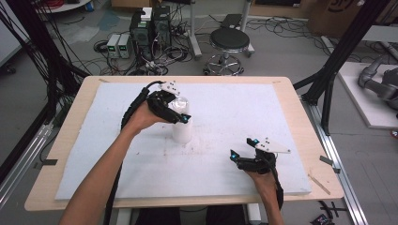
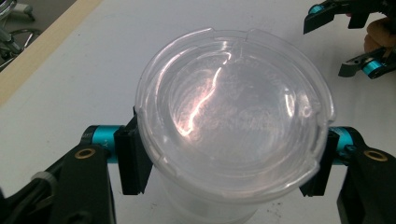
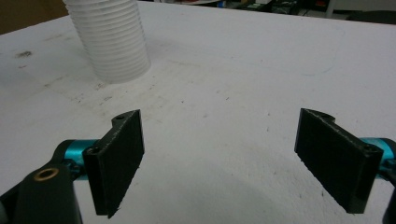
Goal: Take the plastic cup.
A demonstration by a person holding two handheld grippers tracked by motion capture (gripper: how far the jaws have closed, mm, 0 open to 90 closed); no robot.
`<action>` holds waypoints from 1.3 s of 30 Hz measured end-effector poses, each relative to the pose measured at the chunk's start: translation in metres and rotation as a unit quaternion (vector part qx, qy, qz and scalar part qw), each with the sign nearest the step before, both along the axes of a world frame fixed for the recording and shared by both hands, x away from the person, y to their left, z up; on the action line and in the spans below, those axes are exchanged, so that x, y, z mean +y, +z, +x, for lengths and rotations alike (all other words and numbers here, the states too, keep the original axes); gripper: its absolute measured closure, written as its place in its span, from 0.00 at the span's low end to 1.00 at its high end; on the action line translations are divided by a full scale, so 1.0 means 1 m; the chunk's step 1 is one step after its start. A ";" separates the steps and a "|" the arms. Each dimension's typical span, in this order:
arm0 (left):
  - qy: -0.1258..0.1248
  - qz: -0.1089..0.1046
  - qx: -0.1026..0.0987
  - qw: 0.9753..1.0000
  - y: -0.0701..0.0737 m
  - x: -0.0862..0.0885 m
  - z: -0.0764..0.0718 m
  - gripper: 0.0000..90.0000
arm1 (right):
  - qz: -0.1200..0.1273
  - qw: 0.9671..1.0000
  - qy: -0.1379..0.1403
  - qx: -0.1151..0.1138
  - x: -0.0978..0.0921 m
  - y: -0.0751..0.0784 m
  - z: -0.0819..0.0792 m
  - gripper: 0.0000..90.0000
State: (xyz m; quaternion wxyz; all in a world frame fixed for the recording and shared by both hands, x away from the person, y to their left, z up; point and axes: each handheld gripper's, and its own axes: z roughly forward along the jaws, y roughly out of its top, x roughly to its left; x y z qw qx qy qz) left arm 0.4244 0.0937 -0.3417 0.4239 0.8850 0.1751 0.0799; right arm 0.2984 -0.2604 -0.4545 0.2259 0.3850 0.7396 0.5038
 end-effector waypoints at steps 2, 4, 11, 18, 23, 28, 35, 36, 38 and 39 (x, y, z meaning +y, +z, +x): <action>0.000 0.000 -0.001 1.000 0.000 0.000 0.000 0.38 | 0.001 1.000 -0.001 0.003 0.000 0.000 0.000 0.18; 0.001 0.002 -0.001 1.000 0.000 0.000 -0.001 0.38 | 0.000 1.000 -0.001 0.003 0.000 0.000 0.000 0.18; 0.004 -0.001 -0.001 1.000 0.005 0.002 -0.002 0.38 | -0.001 1.000 -0.002 0.007 0.001 0.000 0.000 0.18; 0.006 -0.008 -0.010 1.000 0.031 0.002 -0.004 0.38 | -0.002 1.000 -0.002 0.008 0.001 0.000 0.000 0.18; 0.011 -0.018 -0.025 0.999 0.065 0.004 -0.007 0.38 | -0.001 1.000 -0.002 0.007 0.001 0.000 0.000 0.18; 0.015 -0.028 -0.046 0.998 0.098 0.011 -0.013 0.39 | -0.001 1.000 -0.003 0.008 0.001 0.000 0.000 0.18; 0.023 -0.033 -0.056 0.998 0.113 0.021 -0.019 0.39 | -0.003 1.000 -0.003 0.007 0.001 0.000 0.000 0.18; 0.024 -0.030 -0.055 0.998 0.114 0.022 -0.019 0.39 | -0.003 1.000 -0.002 0.007 0.001 0.000 0.001 0.18; 0.023 -0.032 -0.054 0.998 0.114 0.024 -0.020 0.39 | -0.004 1.000 -0.002 0.007 0.001 0.000 0.001 0.18; 0.020 -0.037 -0.055 0.998 0.115 0.026 -0.023 0.39 | -0.002 1.000 -0.002 0.007 0.001 0.000 0.000 0.18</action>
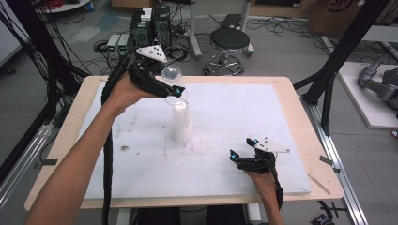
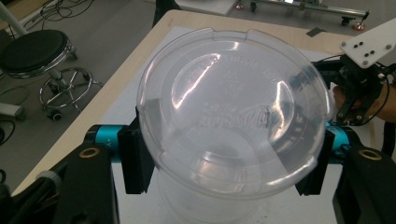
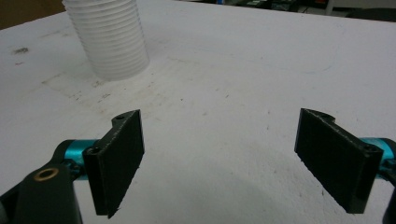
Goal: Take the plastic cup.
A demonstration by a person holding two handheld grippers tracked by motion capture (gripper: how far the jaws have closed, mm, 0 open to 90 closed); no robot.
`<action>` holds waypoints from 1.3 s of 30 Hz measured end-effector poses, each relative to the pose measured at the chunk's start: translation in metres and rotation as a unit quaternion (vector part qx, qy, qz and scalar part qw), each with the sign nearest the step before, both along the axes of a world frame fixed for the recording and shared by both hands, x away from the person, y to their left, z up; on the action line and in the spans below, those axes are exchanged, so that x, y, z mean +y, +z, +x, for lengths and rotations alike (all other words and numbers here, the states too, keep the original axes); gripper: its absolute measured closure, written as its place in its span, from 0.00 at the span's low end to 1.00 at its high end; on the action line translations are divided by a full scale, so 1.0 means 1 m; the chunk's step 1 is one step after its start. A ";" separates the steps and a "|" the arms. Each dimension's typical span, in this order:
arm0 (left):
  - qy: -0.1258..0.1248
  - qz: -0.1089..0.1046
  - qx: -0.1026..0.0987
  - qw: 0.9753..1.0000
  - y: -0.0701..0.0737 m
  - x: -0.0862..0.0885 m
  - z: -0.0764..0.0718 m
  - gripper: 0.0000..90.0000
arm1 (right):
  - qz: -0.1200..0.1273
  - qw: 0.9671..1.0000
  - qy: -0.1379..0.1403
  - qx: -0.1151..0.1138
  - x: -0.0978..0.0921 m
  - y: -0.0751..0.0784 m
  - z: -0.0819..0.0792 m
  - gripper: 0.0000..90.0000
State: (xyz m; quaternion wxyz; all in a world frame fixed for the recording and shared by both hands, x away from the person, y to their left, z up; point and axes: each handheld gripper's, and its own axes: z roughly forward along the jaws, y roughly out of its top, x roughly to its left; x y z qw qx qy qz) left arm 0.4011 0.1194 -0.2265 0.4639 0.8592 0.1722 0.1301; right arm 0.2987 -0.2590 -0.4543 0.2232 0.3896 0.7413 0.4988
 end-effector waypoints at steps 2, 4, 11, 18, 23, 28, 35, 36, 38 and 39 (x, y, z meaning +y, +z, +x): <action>-0.002 -0.005 -0.001 1.000 0.001 0.001 -0.002 0.39 | 0.000 1.000 0.000 0.002 0.000 0.000 0.000 0.18; -0.011 -0.026 -0.004 1.000 0.000 0.004 -0.009 0.40 | 0.000 1.000 0.000 0.002 0.000 0.000 0.000 0.18; -0.046 -0.074 -0.003 0.996 -0.027 0.018 -0.043 0.40 | -0.003 1.000 0.002 -0.001 0.000 0.000 0.000 0.18; -0.066 -0.118 -0.004 0.991 -0.064 0.034 -0.077 0.40 | 0.011 1.000 -0.004 -0.017 -0.002 0.000 -0.004 0.18; -0.070 -0.169 -0.002 0.983 -0.086 0.042 -0.091 0.40 | 0.012 1.000 0.001 -0.011 -0.002 0.000 -0.003 0.18; -0.081 -0.176 -0.005 0.981 -0.103 0.041 -0.100 0.40 | 0.013 1.000 0.003 -0.012 -0.003 0.000 -0.003 0.18; -0.103 -0.181 -0.001 0.978 -0.131 0.037 -0.110 0.40 | 0.010 1.000 0.005 -0.011 -0.002 0.000 -0.002 0.18; -0.104 -0.183 -0.001 0.978 -0.134 0.036 -0.112 0.40 | 0.011 1.000 0.004 -0.010 -0.002 0.000 -0.002 0.18; -0.104 -0.188 0.001 0.977 -0.141 0.037 -0.114 0.40 | 0.012 1.000 0.005 -0.010 -0.002 0.000 -0.002 0.18; -0.105 -0.190 0.002 0.976 -0.144 0.038 -0.115 0.40 | 0.009 1.000 0.004 -0.015 -0.002 0.000 -0.003 0.18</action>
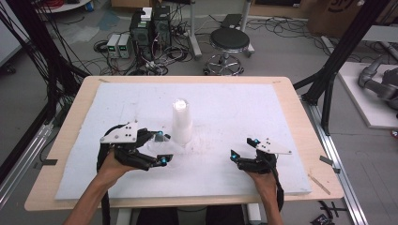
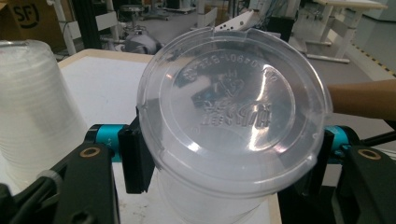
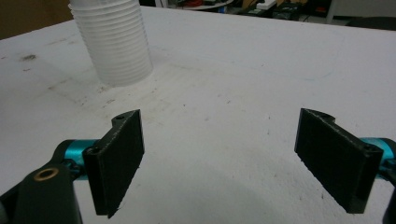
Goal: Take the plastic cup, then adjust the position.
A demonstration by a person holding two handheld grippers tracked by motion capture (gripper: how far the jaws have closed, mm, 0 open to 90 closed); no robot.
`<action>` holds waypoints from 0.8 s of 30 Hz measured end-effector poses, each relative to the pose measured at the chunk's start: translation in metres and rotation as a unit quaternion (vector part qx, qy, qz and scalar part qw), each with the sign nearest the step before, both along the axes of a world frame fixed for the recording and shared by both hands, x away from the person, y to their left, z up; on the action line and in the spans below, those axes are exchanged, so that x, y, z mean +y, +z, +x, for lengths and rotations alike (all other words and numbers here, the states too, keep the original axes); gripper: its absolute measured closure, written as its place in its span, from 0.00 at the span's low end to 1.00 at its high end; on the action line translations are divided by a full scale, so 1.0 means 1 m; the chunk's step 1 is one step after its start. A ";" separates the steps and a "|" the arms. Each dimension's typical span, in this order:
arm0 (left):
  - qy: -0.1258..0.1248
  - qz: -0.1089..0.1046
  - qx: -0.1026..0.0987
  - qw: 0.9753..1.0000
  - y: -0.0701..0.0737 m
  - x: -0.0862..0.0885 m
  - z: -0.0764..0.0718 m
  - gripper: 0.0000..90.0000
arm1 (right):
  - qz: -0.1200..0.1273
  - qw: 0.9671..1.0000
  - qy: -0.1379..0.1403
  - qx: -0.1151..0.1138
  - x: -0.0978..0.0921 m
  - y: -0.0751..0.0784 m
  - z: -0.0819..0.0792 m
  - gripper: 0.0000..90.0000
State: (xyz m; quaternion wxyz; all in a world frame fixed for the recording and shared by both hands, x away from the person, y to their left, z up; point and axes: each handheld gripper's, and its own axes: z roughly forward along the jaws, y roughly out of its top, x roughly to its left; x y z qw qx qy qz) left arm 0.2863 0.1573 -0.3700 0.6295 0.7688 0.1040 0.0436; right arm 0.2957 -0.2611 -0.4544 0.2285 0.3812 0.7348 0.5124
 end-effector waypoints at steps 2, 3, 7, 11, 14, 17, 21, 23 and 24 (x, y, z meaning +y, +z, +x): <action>0.000 -0.005 0.002 1.000 -0.005 0.001 -0.002 0.40 | -0.002 1.000 0.000 -0.002 0.000 0.000 0.000 0.18; -0.002 -0.009 0.004 1.000 -0.008 0.002 -0.002 0.40 | -0.002 1.000 0.000 -0.001 0.000 0.000 -0.001 0.18; -0.004 -0.028 0.011 1.000 -0.017 0.005 -0.003 0.40 | -0.003 1.000 0.000 0.000 0.001 0.000 0.000 0.18; 0.000 -0.030 0.012 0.999 -0.019 0.008 -0.002 0.40 | -0.003 1.000 -0.001 0.001 0.000 0.000 0.000 0.18; 0.005 -0.032 0.013 0.999 -0.019 0.012 -0.001 0.40 | -0.002 1.000 0.001 -0.002 0.000 0.000 -0.001 0.18; 0.008 -0.036 0.011 0.999 -0.018 0.014 -0.001 0.40 | 0.000 1.000 0.002 -0.005 0.000 0.000 -0.001 0.18; 0.006 -0.037 0.009 0.999 -0.016 0.015 -0.001 0.40 | 0.003 1.000 0.003 -0.003 -0.001 0.000 -0.001 0.18; 0.007 -0.034 0.010 0.999 -0.018 0.015 0.001 0.40 | 0.004 1.000 0.006 -0.001 -0.001 0.000 -0.001 0.18; 0.007 -0.034 0.011 0.999 -0.019 0.015 0.002 0.40 | 0.003 1.000 0.011 0.000 -0.001 0.000 0.000 0.18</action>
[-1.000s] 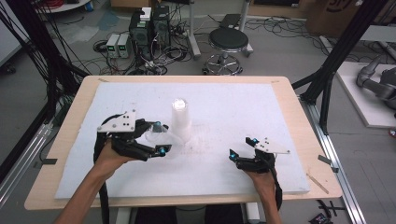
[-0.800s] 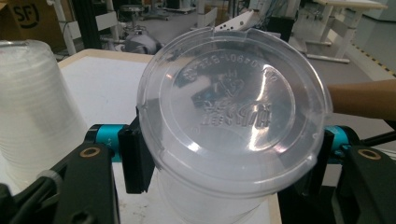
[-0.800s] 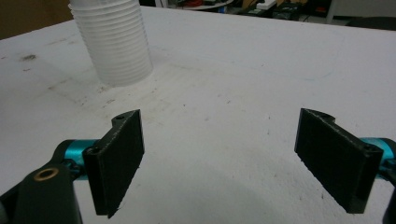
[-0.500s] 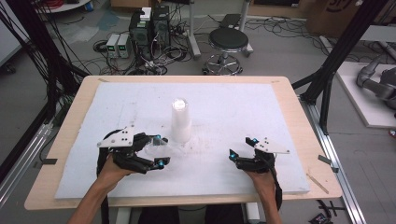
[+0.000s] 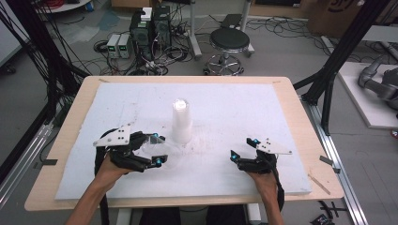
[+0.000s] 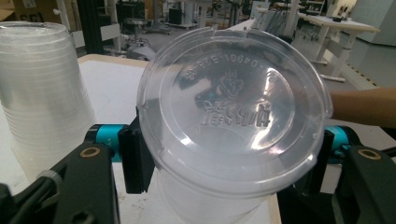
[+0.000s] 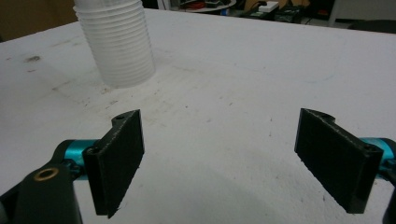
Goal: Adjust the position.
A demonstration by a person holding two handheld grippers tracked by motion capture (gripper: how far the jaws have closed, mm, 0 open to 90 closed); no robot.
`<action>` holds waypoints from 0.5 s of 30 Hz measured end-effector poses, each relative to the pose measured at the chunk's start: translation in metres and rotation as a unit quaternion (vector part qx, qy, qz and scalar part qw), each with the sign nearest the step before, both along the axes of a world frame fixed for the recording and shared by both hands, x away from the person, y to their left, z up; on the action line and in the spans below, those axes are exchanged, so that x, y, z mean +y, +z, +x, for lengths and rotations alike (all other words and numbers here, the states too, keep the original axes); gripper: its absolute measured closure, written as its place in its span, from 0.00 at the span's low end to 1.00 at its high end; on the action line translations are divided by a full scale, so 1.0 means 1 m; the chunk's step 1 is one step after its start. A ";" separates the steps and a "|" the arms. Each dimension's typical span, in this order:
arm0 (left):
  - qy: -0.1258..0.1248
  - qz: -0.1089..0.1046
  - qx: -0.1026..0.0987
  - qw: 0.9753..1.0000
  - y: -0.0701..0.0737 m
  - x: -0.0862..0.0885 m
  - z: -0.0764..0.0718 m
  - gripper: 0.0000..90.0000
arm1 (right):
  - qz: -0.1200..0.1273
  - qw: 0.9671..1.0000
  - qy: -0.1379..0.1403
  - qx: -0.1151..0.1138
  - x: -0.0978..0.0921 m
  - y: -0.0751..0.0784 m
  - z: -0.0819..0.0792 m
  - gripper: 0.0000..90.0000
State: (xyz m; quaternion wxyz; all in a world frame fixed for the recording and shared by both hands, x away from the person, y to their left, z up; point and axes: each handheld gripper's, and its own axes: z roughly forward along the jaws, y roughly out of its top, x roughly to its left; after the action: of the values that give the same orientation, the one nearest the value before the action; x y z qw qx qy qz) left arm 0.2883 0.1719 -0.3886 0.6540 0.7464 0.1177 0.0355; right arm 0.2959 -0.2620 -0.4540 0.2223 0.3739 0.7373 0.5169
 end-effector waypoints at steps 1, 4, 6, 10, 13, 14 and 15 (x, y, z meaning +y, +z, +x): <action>0.000 -0.001 0.002 1.000 -0.001 -0.001 0.001 0.40 | 0.000 1.000 0.000 0.000 0.000 0.000 0.000 0.18; -0.002 0.002 0.002 1.000 -0.002 -0.002 0.002 0.40 | 0.005 1.000 0.008 -0.002 -0.001 0.000 0.000 0.18; -0.006 0.005 0.000 1.000 -0.002 -0.003 0.003 0.40 | 0.007 1.000 0.014 -0.012 -0.003 0.003 0.000 0.18; -0.010 0.002 0.000 1.000 -0.001 -0.005 0.007 0.40 | 0.024 0.999 0.042 -0.022 -0.005 0.014 0.000 0.18; -0.014 0.000 -0.002 1.000 -0.001 -0.006 0.009 0.40 | 0.028 0.997 0.060 -0.030 -0.005 0.021 -0.001 0.18; -0.015 -0.001 -0.002 1.000 0.000 -0.006 0.009 0.40 | 0.029 0.997 0.068 -0.035 -0.003 0.024 -0.001 0.18; -0.016 -0.003 -0.002 1.000 0.000 -0.006 0.009 0.40 | 0.029 0.996 0.076 -0.038 -0.002 0.028 -0.001 0.18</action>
State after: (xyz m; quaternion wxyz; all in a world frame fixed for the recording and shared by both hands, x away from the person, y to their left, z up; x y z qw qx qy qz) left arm 0.2975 0.1661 -0.3885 0.6570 0.7461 0.1045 0.0264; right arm 0.2950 -0.2643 -0.4263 0.1995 0.3032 0.7394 0.5670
